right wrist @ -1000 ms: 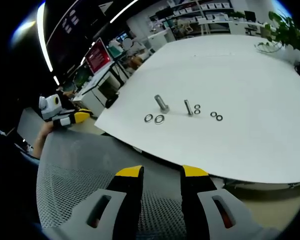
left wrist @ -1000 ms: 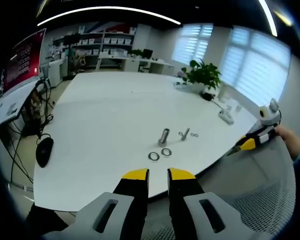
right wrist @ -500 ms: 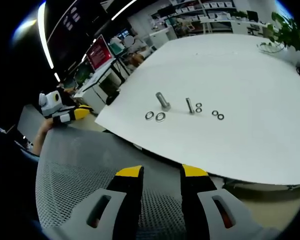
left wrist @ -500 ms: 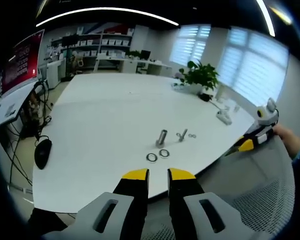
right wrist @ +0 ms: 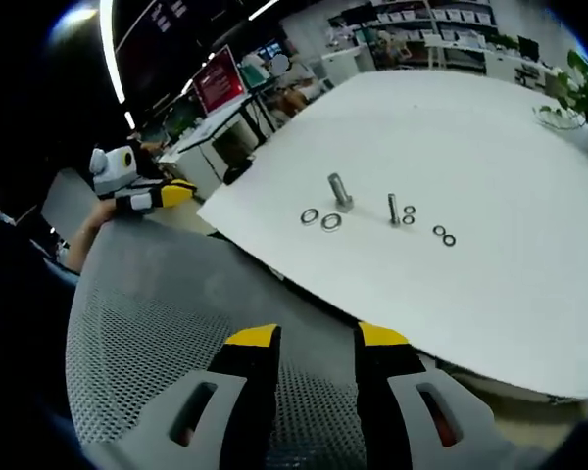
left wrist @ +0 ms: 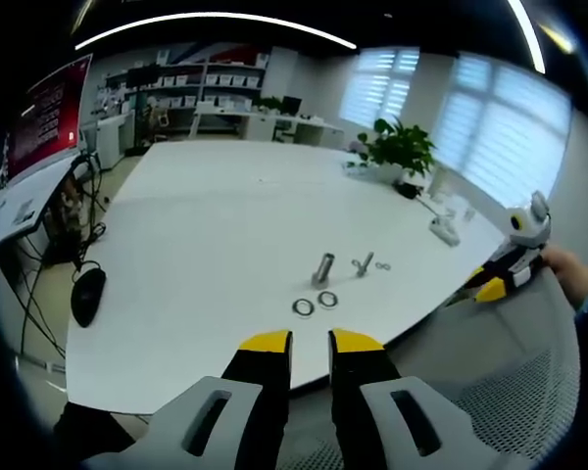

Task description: Place the washer onto the threaded stud by aligning its center hole with the stud, sliding it down to the base, and recovering from edge contact or off-axis alignment until the washer reaches the visible bottom stop.

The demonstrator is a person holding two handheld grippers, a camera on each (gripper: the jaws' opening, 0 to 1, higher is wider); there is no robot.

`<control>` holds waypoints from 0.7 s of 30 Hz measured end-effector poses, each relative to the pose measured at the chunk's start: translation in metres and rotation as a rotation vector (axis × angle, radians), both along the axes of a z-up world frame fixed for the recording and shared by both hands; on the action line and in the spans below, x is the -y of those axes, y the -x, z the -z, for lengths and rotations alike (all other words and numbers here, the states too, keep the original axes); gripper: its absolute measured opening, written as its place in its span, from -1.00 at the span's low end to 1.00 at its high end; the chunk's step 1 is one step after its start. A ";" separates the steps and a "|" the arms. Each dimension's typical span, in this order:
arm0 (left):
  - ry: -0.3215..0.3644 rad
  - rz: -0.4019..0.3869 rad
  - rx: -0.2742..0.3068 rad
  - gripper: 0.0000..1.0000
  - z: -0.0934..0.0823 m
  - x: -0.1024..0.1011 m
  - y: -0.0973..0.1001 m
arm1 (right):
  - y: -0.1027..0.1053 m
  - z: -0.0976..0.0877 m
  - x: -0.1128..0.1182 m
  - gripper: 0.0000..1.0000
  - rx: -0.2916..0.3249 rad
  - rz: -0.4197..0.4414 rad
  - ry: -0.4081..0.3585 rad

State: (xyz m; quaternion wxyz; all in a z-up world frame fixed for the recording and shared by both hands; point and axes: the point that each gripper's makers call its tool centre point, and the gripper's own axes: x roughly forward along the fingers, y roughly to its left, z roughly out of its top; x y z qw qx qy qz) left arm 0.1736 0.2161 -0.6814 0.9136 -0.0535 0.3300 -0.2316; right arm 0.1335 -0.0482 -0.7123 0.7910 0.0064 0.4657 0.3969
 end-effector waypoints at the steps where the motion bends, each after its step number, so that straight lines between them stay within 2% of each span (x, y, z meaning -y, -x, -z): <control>1: -0.001 0.000 -0.001 -0.75 0.000 0.000 0.000 | 0.005 0.000 -0.004 -0.35 -0.026 -0.030 -0.024; 3: -0.002 -0.004 -0.002 -0.75 0.000 0.000 0.000 | 0.008 -0.001 -0.008 -0.36 -0.061 -0.055 -0.061; 6: 0.000 -0.012 -0.002 -0.75 0.000 -0.002 -0.001 | 0.004 -0.003 -0.008 -0.36 -0.061 -0.060 -0.071; 12: -0.001 -0.019 -0.005 -0.76 0.001 -0.002 -0.002 | -0.014 -0.005 0.001 -0.37 -0.034 -0.070 -0.039; 17: -0.005 -0.025 -0.001 -0.76 0.000 -0.003 -0.002 | -0.032 -0.006 0.008 -0.37 0.017 -0.113 0.020; 18: 0.001 -0.028 0.000 -0.76 0.000 -0.003 -0.003 | -0.039 -0.004 0.012 -0.37 0.038 -0.127 0.054; 20: 0.000 -0.030 0.006 -0.76 -0.001 -0.003 -0.003 | -0.051 -0.004 0.015 -0.39 0.080 -0.149 0.073; 21: -0.001 -0.031 0.006 -0.76 -0.001 -0.003 -0.003 | -0.054 -0.003 0.016 -0.40 0.081 -0.155 0.080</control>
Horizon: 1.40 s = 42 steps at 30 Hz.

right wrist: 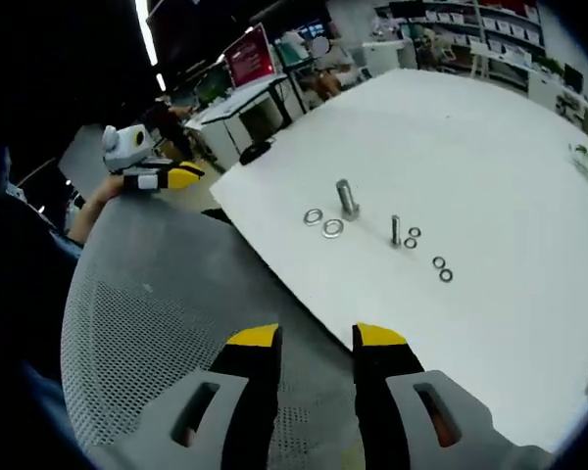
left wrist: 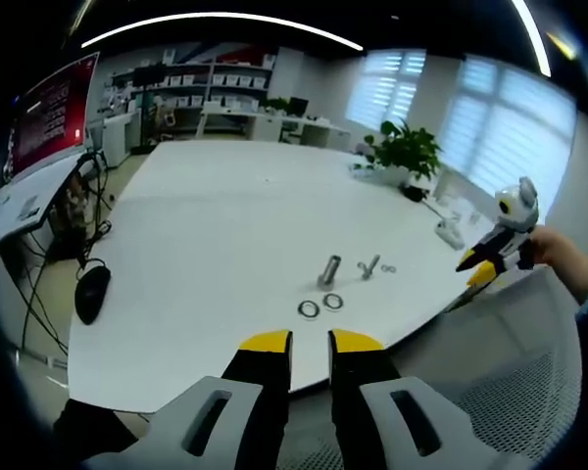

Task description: Place the washer onto the threaded stud by aligning its center hole with the stud, sliding it down to the base, and recovering from edge contact or off-axis alignment until the washer reaches the visible bottom stop.

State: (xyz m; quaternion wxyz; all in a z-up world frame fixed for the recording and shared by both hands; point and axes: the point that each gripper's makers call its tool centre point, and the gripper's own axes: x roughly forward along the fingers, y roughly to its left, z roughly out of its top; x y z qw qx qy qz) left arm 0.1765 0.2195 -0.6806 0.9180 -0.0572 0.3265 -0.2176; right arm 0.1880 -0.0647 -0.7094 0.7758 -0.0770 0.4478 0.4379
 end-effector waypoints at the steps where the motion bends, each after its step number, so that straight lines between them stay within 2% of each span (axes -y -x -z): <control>1: 0.000 -0.001 -0.001 -0.76 0.000 0.000 0.000 | -0.006 0.002 0.003 -0.40 -0.001 -0.005 0.020; 4: -0.001 -0.003 -0.010 -0.76 0.001 -0.001 0.000 | -0.020 0.011 0.008 -0.40 -0.008 -0.032 0.069; 8: -0.012 0.005 -0.016 -0.76 0.003 0.000 0.000 | -0.042 0.030 0.019 -0.40 0.013 -0.106 0.180; 14: -0.017 0.010 -0.026 -0.76 0.005 0.000 0.000 | -0.070 0.052 0.017 -0.45 -0.037 -0.112 0.182; 16: -0.018 0.011 -0.026 -0.76 0.005 0.000 0.001 | -0.078 0.058 0.019 -0.45 -0.023 -0.128 0.210; 19: -0.012 0.002 -0.022 -0.76 0.004 -0.001 0.000 | -0.091 0.072 0.031 -0.45 -0.022 -0.150 0.293; 23: -0.013 -0.001 -0.025 -0.76 0.004 -0.001 0.000 | -0.107 0.087 0.040 -0.47 -0.027 -0.147 0.341; 25: -0.016 0.000 -0.030 -0.76 0.005 -0.002 0.000 | -0.110 0.091 0.045 -0.47 -0.040 -0.137 0.365; 28: -0.015 0.001 -0.032 -0.76 0.006 -0.002 0.001 | -0.114 0.097 0.045 -0.47 -0.074 -0.127 0.353; 30: -0.013 0.001 -0.031 -0.76 0.006 -0.001 0.000 | -0.115 0.103 0.052 -0.48 -0.091 -0.129 0.395; 35: -0.016 0.011 -0.031 -0.76 0.006 -0.001 0.000 | -0.121 0.110 0.053 -0.49 -0.099 -0.151 0.429; 38: -0.021 0.016 -0.037 -0.76 0.008 -0.002 0.000 | -0.124 0.113 0.054 -0.49 -0.079 -0.182 0.476; 42: -0.017 0.013 -0.032 -0.77 0.007 -0.002 -0.001 | -0.124 0.118 0.047 -0.61 -0.088 -0.218 0.466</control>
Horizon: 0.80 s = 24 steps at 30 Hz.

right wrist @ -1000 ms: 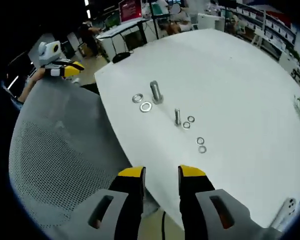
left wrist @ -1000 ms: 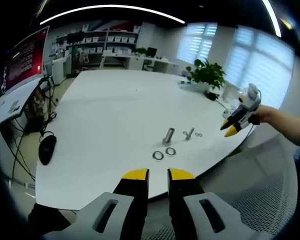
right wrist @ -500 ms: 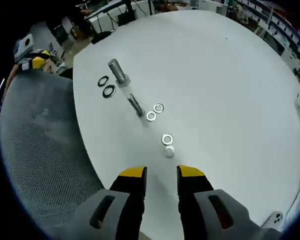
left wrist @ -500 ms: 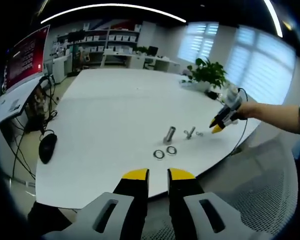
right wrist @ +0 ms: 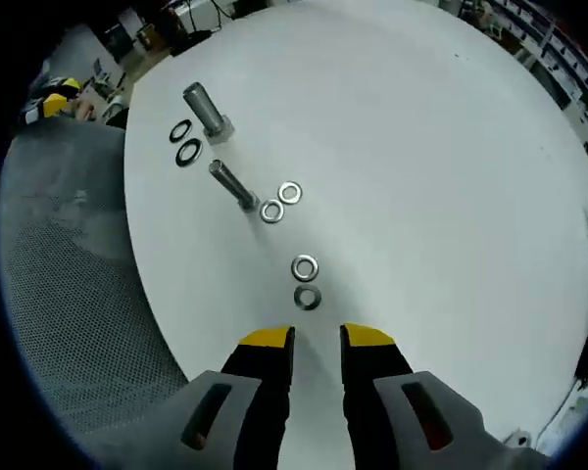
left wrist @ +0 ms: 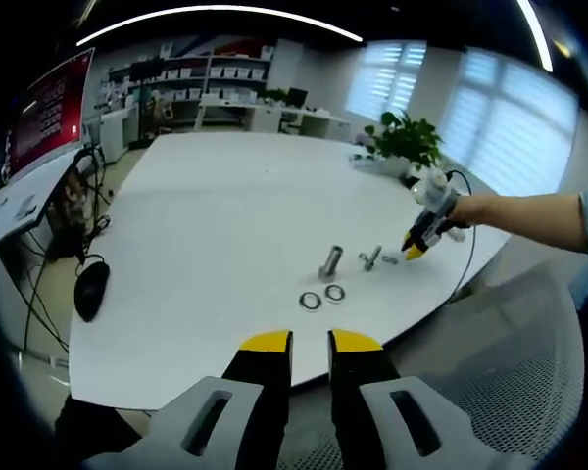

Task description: Place the washer onto the threaded stud by aligning its center hole with the stud, sliding it down to the base, and recovering from edge contact or off-axis alignment until the washer reaches the visible bottom stop.

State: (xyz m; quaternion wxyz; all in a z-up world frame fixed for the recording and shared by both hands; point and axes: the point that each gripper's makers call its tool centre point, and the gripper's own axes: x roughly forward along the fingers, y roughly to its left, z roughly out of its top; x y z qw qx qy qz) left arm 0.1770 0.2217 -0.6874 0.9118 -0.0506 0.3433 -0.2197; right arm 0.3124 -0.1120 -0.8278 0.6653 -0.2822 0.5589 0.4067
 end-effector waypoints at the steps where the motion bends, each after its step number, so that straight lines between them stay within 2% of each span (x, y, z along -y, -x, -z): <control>1: 0.004 0.001 0.008 -0.77 -0.001 0.000 -0.001 | 0.000 0.000 0.000 -0.62 -0.002 0.005 0.001; 5: 0.012 -0.013 0.018 -0.78 -0.003 -0.002 -0.002 | -0.006 0.002 -0.008 -0.63 0.028 0.026 -0.012; 10: 0.014 -0.011 0.018 -0.78 -0.003 -0.001 -0.002 | -0.004 0.010 -0.015 -0.63 0.029 -0.030 0.018; 13: 0.017 -0.012 0.023 -0.78 -0.004 -0.001 -0.003 | -0.002 0.014 -0.021 -0.63 0.024 -0.011 0.010; 14: 0.018 -0.014 0.026 -0.78 -0.005 -0.001 -0.003 | -0.005 0.012 -0.021 -0.64 0.039 -0.061 0.023; 17: 0.017 -0.013 0.026 -0.79 -0.005 -0.001 -0.003 | -0.007 0.011 -0.018 -0.70 0.072 -0.123 0.073; 18: 0.016 -0.012 0.024 -0.80 -0.004 -0.001 -0.003 | -0.005 0.011 -0.019 -0.70 0.064 -0.140 0.074; 22: 0.011 -0.008 0.018 -0.80 -0.004 0.000 -0.003 | -0.006 0.012 -0.018 -0.69 0.057 -0.113 0.085; 24: 0.011 -0.006 0.018 -0.81 -0.003 0.000 -0.003 | -0.006 0.012 -0.018 -0.69 0.058 -0.134 0.086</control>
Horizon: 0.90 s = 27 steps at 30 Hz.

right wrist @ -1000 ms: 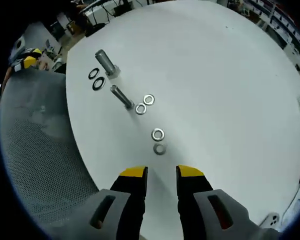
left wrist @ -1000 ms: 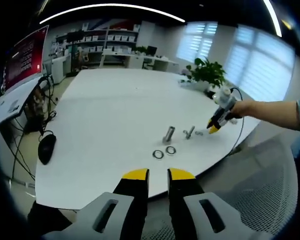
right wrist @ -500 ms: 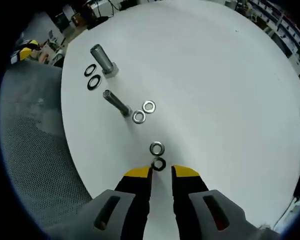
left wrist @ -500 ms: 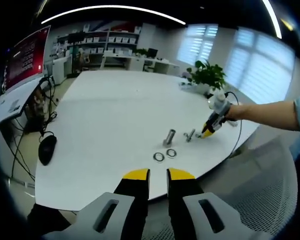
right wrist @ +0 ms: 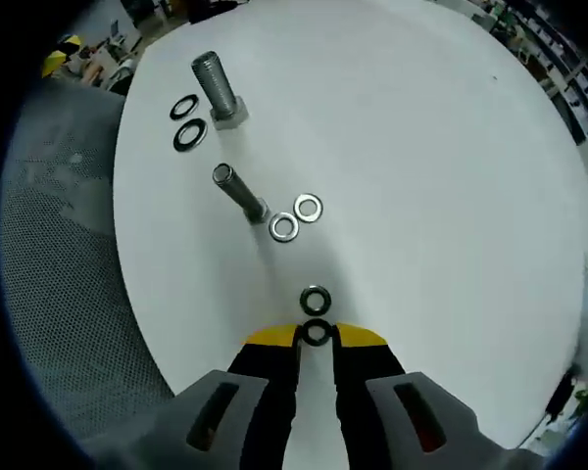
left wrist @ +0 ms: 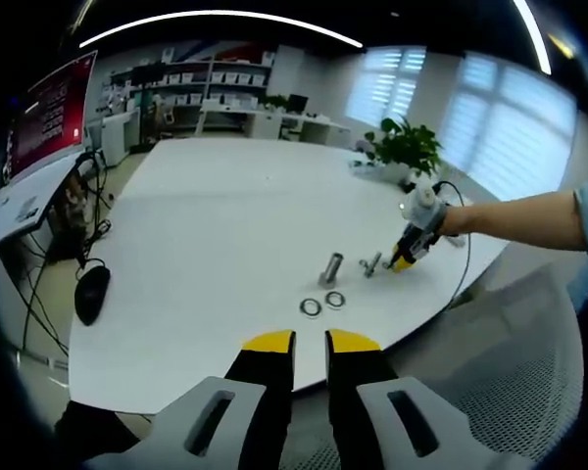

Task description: Place the washer onto the threaded stud by aligning its center hole with the stud, sliding it down to the base, and recovering from edge contact or off-axis alignment until the washer reaches the visible bottom stop.

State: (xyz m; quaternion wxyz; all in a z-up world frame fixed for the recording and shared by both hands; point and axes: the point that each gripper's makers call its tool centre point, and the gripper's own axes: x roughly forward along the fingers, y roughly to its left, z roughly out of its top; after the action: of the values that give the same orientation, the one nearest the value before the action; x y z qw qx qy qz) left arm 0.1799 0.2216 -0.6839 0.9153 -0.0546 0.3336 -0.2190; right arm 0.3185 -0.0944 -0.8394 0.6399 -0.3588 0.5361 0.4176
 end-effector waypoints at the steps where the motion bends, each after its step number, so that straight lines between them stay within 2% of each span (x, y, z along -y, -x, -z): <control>1: -0.001 0.001 -0.001 -0.81 0.000 0.000 0.000 | 0.000 0.000 0.000 -0.69 0.000 -0.005 0.002; 12: 0.000 0.001 -0.003 -0.81 0.001 0.000 0.000 | 0.001 0.002 0.000 -0.69 -0.046 -0.020 0.116; 18: 0.001 -0.003 0.001 -0.81 0.001 -0.001 -0.001 | 0.000 0.003 0.001 -0.69 -0.050 -0.005 0.113; 24: 0.005 -0.005 0.010 -0.81 -0.001 0.000 -0.002 | 0.002 0.003 0.000 -0.69 -0.008 -0.007 0.110; 27: 0.005 -0.005 0.009 -0.81 -0.001 0.000 -0.002 | 0.000 0.002 0.001 -0.70 -0.002 0.004 0.068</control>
State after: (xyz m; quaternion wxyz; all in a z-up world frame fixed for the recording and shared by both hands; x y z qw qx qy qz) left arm 0.1815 0.2220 -0.6830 0.9173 -0.0567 0.3285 -0.2179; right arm 0.3188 -0.0954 -0.8416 0.6278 -0.3788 0.5513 0.3981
